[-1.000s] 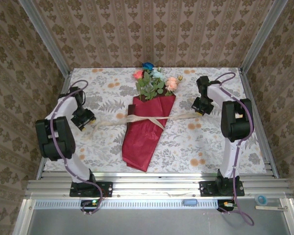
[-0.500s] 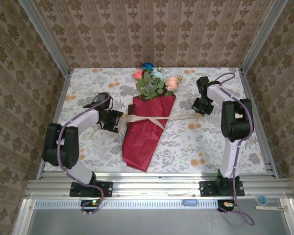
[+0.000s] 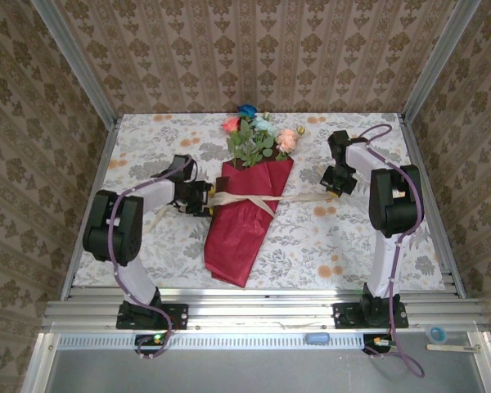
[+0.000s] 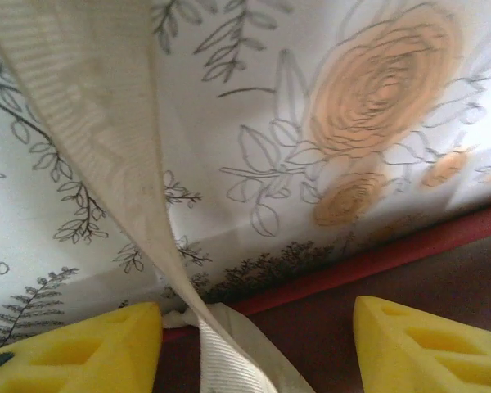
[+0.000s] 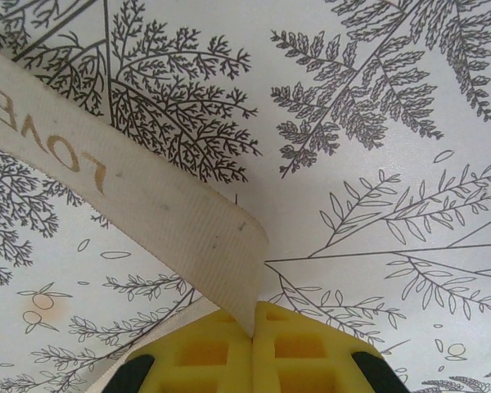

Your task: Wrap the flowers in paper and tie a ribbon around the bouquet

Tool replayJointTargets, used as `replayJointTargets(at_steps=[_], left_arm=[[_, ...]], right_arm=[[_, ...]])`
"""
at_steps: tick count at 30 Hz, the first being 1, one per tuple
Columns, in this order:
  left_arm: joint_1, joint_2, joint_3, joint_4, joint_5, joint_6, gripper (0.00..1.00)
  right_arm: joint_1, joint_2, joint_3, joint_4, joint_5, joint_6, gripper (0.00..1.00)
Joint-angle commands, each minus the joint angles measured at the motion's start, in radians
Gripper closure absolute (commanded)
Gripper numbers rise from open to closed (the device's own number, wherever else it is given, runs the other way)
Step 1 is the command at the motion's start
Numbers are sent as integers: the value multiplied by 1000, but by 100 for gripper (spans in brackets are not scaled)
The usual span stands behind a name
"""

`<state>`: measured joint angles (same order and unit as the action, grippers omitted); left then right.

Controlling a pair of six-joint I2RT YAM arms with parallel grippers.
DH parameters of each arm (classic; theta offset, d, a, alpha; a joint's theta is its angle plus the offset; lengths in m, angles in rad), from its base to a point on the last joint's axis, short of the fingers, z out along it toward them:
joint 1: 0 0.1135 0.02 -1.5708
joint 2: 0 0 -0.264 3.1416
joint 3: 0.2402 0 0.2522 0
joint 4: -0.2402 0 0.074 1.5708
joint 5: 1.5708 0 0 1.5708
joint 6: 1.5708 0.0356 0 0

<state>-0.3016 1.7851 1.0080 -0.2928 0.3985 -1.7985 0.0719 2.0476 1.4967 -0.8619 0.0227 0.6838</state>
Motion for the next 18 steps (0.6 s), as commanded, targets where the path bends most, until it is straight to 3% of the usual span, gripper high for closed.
replayJointTargets(at_steps=[1,7,11,18], left_arm=[[-3,37,19,-17,17,-36,51],[5,43,22,-7,-20,-27,77],[9,29,27,-6,-33,-10,100],[87,-55,-32,-13,-63,45,100]], right_arm=[[-3,-39,0,-5,0,-2,100],[-3,-43,1,-12,10,-7,100],[-7,-51,-1,-17,31,-13,100],[-69,-70,-9,-31,88,-21,100]])
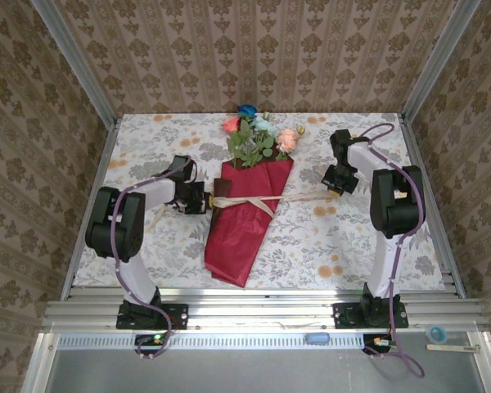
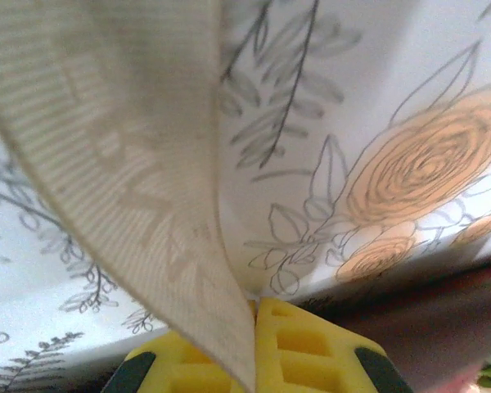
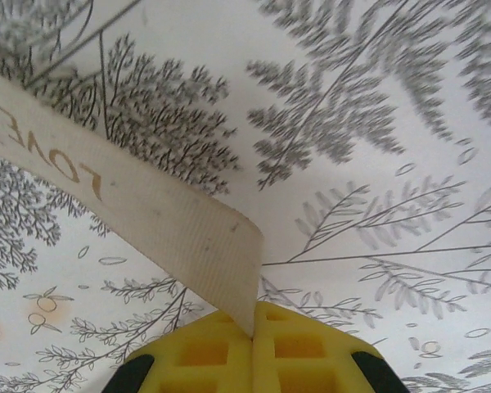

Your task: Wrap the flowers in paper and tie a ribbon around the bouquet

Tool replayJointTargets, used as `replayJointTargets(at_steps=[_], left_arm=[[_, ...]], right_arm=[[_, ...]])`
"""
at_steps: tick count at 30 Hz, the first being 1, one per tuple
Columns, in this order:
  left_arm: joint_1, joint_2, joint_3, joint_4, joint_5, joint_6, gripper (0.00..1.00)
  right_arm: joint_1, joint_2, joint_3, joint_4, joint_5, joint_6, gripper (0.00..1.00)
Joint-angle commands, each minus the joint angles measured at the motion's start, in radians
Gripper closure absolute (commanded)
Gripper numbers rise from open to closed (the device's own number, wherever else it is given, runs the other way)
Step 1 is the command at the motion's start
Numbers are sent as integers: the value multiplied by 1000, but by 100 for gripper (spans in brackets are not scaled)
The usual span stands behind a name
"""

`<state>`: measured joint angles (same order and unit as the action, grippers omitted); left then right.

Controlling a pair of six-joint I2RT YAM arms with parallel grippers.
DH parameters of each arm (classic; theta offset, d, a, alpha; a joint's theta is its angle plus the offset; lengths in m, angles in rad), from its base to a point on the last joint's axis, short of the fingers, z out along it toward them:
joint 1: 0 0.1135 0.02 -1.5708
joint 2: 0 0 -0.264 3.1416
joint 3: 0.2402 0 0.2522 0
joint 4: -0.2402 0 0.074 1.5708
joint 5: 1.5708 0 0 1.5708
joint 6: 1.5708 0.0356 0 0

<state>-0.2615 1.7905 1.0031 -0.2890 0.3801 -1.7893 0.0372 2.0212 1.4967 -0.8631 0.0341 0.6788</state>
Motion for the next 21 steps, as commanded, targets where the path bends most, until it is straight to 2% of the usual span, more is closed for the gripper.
replayJointTargets(at_steps=[1,5,11,18,19,21], left_arm=[[71,-73,-41,-12,-44,48,100],[151,-109,-97,27,-14,73,100],[222,-130,-146,27,9,114,100],[228,-89,-125,17,38,193,100],[225,-81,-118,8,40,202,98],[216,-74,-99,-23,40,220,79]], right_arm=[[-47,-45,-10,-31,83,-19,100],[-111,-50,-7,-37,97,-18,100],[-187,-47,19,-44,112,-18,100],[-197,-38,31,-48,107,-22,100],[-196,-35,31,-48,105,-23,100],[-196,-35,33,-50,101,-24,100]])
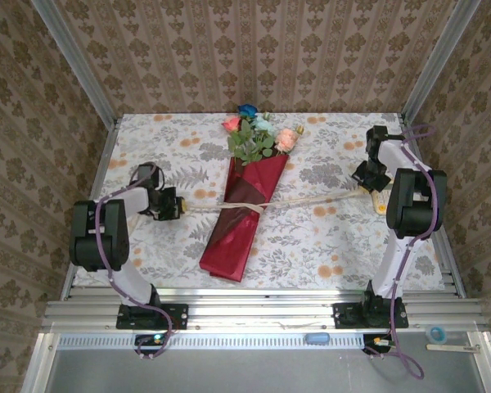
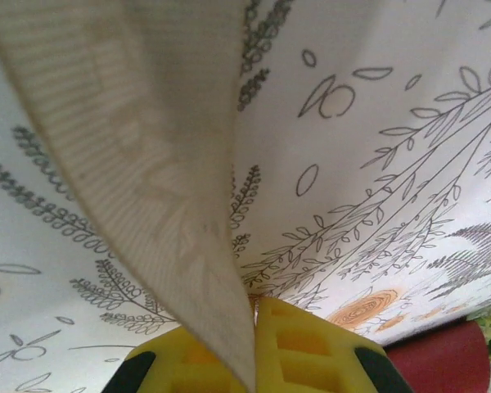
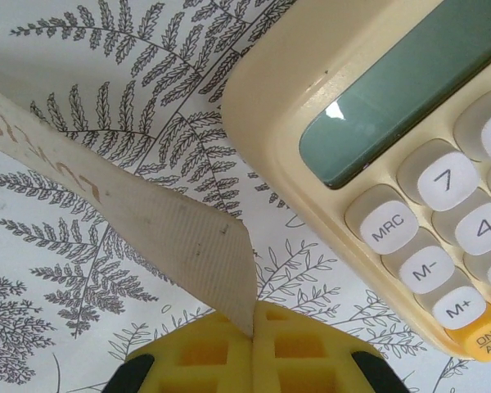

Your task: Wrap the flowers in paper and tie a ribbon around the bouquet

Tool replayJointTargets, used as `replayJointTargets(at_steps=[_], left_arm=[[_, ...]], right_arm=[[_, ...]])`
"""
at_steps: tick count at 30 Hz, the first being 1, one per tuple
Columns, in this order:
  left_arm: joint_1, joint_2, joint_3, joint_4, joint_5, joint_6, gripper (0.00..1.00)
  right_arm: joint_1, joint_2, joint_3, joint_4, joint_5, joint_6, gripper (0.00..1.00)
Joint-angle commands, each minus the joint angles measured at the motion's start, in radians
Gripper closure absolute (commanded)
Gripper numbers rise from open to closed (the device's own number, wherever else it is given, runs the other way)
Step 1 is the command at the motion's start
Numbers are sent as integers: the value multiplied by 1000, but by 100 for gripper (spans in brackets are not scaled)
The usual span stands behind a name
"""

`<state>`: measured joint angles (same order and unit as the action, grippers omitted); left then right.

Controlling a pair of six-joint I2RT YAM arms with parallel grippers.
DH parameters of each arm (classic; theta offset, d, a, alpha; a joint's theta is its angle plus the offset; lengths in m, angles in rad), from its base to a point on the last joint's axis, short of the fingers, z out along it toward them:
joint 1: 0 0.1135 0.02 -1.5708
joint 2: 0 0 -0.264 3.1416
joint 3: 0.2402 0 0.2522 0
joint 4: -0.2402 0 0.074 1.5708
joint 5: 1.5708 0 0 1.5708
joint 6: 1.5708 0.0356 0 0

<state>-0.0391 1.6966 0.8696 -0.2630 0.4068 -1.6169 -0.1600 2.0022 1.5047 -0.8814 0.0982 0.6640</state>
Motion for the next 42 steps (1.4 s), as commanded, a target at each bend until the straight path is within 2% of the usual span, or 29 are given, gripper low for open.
replayJointTargets(at_steps=[1,2,6,9,14,18,23,30,31,34,36,39,42], left_arm=[[-14,19,44,-76,11,56,70],[-25,10,53,-104,7,59,64],[-87,-72,46,-168,-38,13,49],[-164,-131,34,-207,-78,-49,42],[-284,-133,11,-123,-96,-181,39],[-311,-42,70,-88,-82,-173,39],[-327,57,124,-28,-76,-165,49],[-374,99,117,58,-69,-183,94],[-378,98,110,64,-71,-184,100],[-385,89,97,61,-68,-177,100],[-384,87,92,58,-65,-172,100],[-384,83,81,61,-65,-174,100],[-384,85,81,66,-59,-172,100]], right_arm=[[1,-16,25,-31,37,-11,100],[1,-16,24,-31,35,-11,100],[0,-20,20,-35,35,-16,100],[2,-27,8,-30,35,-20,100],[-1,-31,-3,-25,32,-20,100],[-1,-32,-6,-21,28,-21,100],[-1,-37,-13,-18,20,-20,100],[1,-35,-15,-29,-4,-24,100],[0,-36,-12,-37,-13,-24,97],[10,-68,-17,-60,-57,7,72],[40,-117,-41,-70,-75,56,60],[106,-193,-97,-70,-132,171,54],[188,-259,-185,16,-244,348,52]])
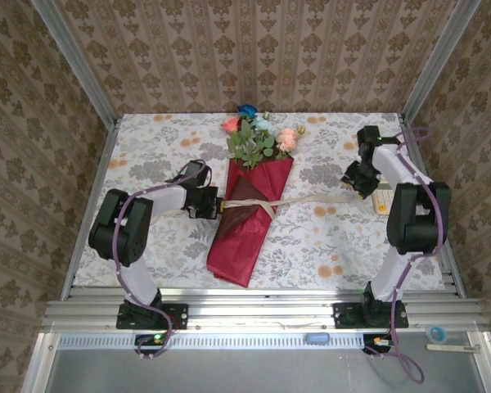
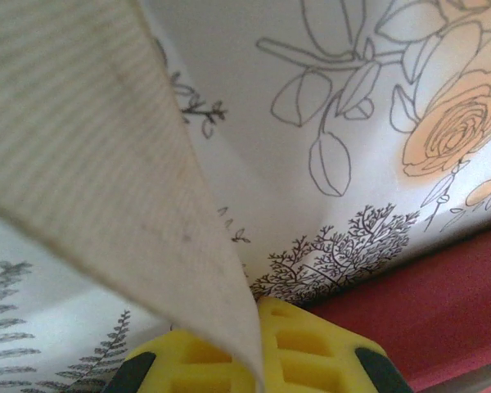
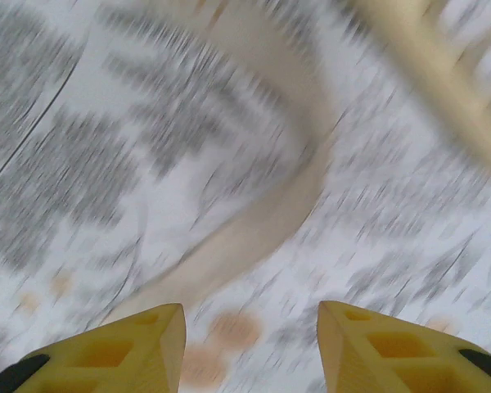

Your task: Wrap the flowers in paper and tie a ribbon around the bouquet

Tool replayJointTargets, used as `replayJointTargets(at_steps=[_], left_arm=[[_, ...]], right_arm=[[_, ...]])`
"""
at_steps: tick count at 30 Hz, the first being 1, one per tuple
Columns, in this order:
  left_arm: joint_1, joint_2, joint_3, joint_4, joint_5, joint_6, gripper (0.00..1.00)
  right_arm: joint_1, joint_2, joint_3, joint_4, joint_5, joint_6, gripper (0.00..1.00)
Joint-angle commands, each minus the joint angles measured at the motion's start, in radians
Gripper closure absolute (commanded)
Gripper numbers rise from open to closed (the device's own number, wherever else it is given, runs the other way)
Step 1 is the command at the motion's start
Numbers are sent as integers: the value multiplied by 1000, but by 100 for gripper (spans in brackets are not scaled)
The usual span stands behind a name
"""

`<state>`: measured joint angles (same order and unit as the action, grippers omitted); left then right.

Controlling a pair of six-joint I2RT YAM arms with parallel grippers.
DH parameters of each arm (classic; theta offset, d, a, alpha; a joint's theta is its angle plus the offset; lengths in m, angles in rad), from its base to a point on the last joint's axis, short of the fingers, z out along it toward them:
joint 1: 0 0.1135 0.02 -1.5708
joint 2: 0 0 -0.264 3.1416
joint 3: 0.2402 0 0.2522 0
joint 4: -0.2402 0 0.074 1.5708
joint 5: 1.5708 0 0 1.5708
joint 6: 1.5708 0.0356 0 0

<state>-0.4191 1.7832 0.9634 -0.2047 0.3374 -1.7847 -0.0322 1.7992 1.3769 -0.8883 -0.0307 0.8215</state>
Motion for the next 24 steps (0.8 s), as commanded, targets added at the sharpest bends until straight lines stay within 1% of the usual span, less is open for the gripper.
replayJointTargets(at_steps=[1,5,8,10,13,15,17,20,24], left_arm=[[-4,0,-12,9,14,-1,100],[-4,7,-11,16,22,1,100],[-4,12,-12,20,28,2,100],[-5,12,-14,23,29,2,100],[-4,12,-16,27,32,2,100],[-4,9,-15,23,32,5,100],[-4,5,-15,22,32,5,100],[-4,4,-18,21,33,5,100],[-4,3,-20,21,34,5,100]], right_arm=[[94,-63,-86,61,-157,258,51],[206,-29,-138,215,-300,517,51],[267,10,-141,299,-339,655,50],[292,43,-141,342,-370,720,50],[326,80,-151,389,-400,787,52],[337,93,-161,397,-396,806,52],[341,107,-173,410,-397,825,55],[343,131,-176,437,-400,846,57],[351,168,-138,437,-396,847,58]])
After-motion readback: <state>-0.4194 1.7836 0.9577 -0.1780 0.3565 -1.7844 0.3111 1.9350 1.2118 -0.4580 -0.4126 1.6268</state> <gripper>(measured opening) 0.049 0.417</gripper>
